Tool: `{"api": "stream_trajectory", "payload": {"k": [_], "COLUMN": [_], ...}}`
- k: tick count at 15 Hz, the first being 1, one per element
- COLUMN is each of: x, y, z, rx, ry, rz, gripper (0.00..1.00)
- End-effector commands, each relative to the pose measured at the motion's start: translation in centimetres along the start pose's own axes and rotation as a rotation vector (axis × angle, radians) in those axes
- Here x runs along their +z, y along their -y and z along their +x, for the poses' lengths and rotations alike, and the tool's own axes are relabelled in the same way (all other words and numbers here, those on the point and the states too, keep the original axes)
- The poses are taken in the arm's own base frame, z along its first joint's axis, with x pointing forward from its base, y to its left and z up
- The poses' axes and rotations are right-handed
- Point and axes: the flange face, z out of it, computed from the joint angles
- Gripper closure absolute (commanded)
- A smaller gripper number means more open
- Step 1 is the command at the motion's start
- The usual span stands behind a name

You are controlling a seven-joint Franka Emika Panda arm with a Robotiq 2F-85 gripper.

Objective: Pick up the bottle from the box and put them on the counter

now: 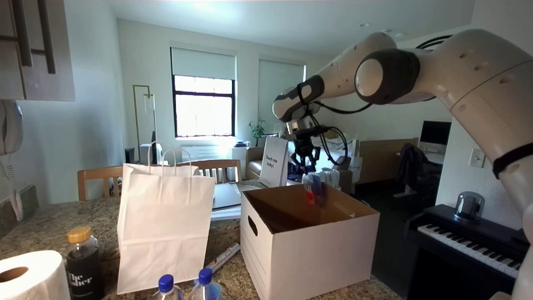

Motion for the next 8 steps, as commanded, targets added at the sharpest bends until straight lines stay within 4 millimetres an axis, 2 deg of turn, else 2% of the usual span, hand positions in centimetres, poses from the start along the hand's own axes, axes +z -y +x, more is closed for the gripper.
{"api": "stream_trajectory", "payload": {"k": [1,5,8], "x": [-6.3,-14.2,-18.8], "y": [-1.2,-1.6,-0.5], "z": [-4.1,-8.2,-12.4], "rx": [0.035,0.099,0.07], "ry": [-0.107,-0.218,-0.312], "rz": [-0.005,0.007,-0.037], "gripper": [0.86,0.86,0.86]}}
